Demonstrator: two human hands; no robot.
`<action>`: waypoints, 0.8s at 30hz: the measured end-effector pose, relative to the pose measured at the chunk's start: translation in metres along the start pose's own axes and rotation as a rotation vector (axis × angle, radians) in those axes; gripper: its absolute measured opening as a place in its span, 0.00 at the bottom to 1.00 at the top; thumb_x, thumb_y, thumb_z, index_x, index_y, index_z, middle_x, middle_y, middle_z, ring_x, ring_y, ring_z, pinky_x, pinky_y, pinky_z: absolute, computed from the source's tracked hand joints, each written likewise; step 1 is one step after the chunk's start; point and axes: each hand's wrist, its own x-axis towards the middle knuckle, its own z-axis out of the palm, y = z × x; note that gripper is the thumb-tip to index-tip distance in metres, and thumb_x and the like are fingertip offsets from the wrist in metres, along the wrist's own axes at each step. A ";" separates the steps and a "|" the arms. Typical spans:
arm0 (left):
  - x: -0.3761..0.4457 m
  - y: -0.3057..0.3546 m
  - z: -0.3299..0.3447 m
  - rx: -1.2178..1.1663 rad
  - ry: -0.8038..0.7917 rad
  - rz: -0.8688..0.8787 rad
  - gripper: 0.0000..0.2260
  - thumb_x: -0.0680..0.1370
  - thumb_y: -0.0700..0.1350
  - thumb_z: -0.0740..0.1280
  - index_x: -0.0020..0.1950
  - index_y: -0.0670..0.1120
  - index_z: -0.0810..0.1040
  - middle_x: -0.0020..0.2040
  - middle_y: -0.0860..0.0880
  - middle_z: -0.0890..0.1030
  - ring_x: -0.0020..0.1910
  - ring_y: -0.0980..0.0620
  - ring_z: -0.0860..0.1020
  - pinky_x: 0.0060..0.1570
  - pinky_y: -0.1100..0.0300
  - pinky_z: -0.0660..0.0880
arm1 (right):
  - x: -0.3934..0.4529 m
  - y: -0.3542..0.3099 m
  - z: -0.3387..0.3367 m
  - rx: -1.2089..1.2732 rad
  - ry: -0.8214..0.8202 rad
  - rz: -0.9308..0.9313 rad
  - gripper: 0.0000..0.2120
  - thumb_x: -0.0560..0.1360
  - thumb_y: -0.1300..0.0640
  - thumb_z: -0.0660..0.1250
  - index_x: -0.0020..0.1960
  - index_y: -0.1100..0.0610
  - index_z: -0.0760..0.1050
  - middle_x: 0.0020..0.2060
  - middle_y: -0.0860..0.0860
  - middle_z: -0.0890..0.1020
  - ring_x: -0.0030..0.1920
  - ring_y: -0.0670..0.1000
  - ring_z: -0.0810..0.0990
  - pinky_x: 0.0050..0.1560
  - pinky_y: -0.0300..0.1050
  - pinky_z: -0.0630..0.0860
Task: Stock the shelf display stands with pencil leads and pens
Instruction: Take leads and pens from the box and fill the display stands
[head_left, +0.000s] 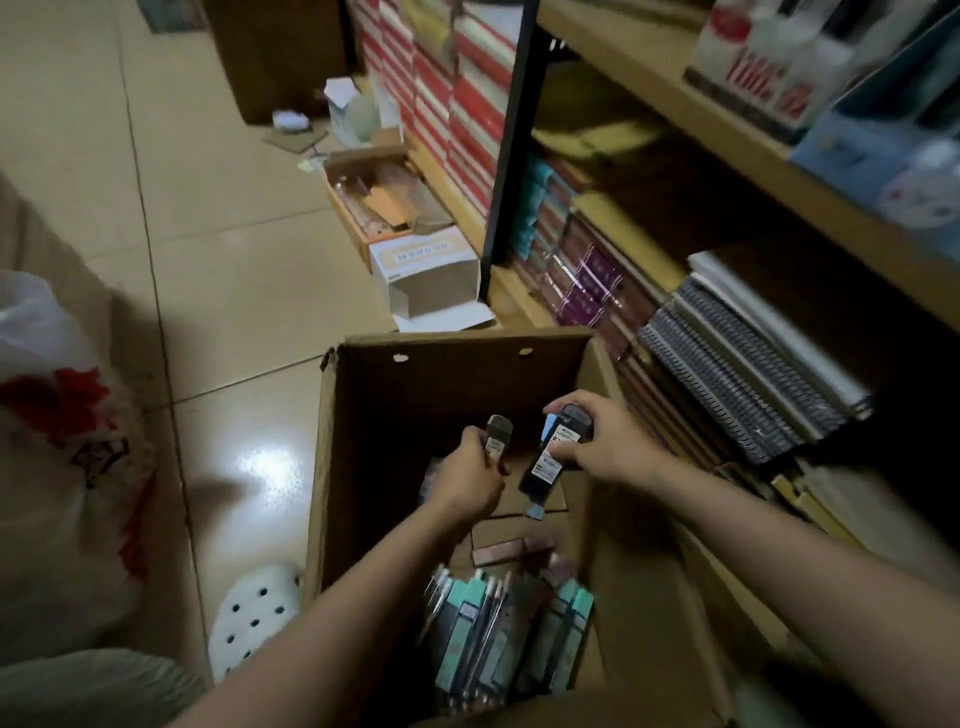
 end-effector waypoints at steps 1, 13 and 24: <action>-0.002 0.019 -0.009 0.013 -0.061 0.025 0.08 0.81 0.42 0.60 0.59 0.50 0.65 0.47 0.48 0.79 0.41 0.51 0.79 0.31 0.59 0.75 | -0.011 -0.015 -0.019 -0.017 -0.002 -0.032 0.18 0.71 0.64 0.74 0.56 0.48 0.76 0.52 0.47 0.77 0.55 0.48 0.77 0.49 0.39 0.75; -0.081 0.205 -0.031 -0.265 -0.566 0.397 0.09 0.81 0.50 0.60 0.60 0.53 0.74 0.42 0.53 0.85 0.42 0.53 0.84 0.36 0.57 0.79 | -0.147 -0.110 -0.185 0.353 0.141 -0.099 0.16 0.71 0.70 0.72 0.56 0.56 0.78 0.51 0.58 0.82 0.46 0.53 0.86 0.40 0.42 0.81; -0.099 0.265 -0.019 -0.353 -0.830 0.389 0.10 0.80 0.54 0.62 0.59 0.54 0.77 0.56 0.43 0.81 0.46 0.48 0.83 0.43 0.53 0.79 | -0.167 -0.140 -0.237 0.227 0.336 -0.116 0.19 0.70 0.67 0.74 0.59 0.56 0.77 0.52 0.57 0.83 0.52 0.56 0.84 0.54 0.57 0.81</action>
